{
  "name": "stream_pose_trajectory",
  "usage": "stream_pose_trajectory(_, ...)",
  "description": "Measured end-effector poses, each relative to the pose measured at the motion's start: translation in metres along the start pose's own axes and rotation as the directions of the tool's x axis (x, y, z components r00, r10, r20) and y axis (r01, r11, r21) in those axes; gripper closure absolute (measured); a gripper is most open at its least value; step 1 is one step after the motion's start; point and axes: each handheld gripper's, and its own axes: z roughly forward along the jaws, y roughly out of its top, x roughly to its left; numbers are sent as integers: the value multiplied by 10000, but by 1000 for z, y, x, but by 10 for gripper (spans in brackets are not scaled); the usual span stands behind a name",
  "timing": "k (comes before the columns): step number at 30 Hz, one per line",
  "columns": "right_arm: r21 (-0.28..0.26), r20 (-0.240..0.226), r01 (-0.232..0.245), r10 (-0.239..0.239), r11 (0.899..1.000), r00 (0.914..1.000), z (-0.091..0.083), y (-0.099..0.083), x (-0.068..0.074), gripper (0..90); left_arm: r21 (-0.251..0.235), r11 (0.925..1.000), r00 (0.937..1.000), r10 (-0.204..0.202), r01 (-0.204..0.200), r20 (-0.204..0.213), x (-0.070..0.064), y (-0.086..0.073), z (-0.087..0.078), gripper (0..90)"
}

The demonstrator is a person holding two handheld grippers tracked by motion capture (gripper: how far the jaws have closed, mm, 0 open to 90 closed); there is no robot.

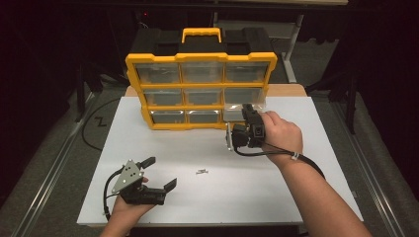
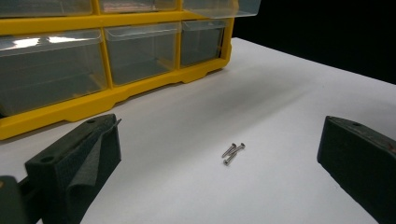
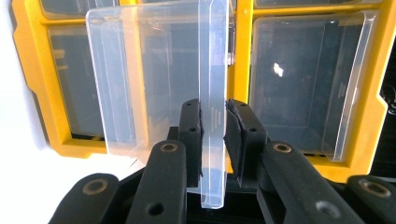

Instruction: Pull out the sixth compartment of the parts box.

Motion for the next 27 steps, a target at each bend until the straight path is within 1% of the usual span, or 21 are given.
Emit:
stream_pose_trajectory(1, 56, -41, -71, 71, 10000, 10000, -1, 0, 1, 785, -1, 10000, 10000, -1, 1, 0, 0, 0, 0, 2)
stream_pose_trajectory(3, 42, -27, -65, 65, 10000, 10000, -2, 0, 1, 785, 8, 10000, 10000, 8, -8, 13, 0, 0, 0, 2)
stream_pose_trajectory(4, 6, 1, 23, -23, 10000, 10000, -3, 0, 1, 785, 15, 10000, 10000, 12, -12, 22, 0, 0, 0, 2)
stream_pose_trajectory(5, 15, -13, -75, 75, 10000, 10000, -3, 0, 2, 784, 0, 10000, 10000, -14, 14, 18, 0, 0, 1, 2)
stream_pose_trajectory(10, 30, -52, -83, 83, 10000, 10000, -6, -1, 3, 784, -1, 10000, 10000, -16, 16, 16, 0, 0, 1, 2)
stream_pose_trajectory(12, -57, -7, -6, 6, 10000, 10000, -7, -1, 2, 784, 19, 10000, 10000, -4, 4, 14, 0, 0, 0, 2)
stream_pose_trajectory(17, -59, -60, -76, 76, 10000, 10000, -12, -1, 4, 784, 31, 10000, 10000, -18, 18, -1, 0, 0, 0, 2)
stream_pose_trajectory(19, -101, -15, 69, -69, 9999, 10000, -13, -1, 3, 785, 33, 10000, 10000, -19, 19, 0, 0, 0, 0, 2)
stream_pose_trajectory(20, -63, -42, -55, 55, 10000, 10000, -13, -1, 4, 784, 36, 10000, 10000, -18, 18, -5, 0, 0, 0, 2)
stream_pose_trajectory(23, -72, -17, 59, -59, 10000, 10000, -15, -1, 5, 784, 35, 10000, 10000, -22, 22, -5, 0, 0, 0, 2)
stream_pose_trajectory(27, -76, -8, -16, 16, 10000, 10000, -15, -2, 5, 784, 37, 10000, 10000, -20, 20, 0, 0, -1, 0, 2)
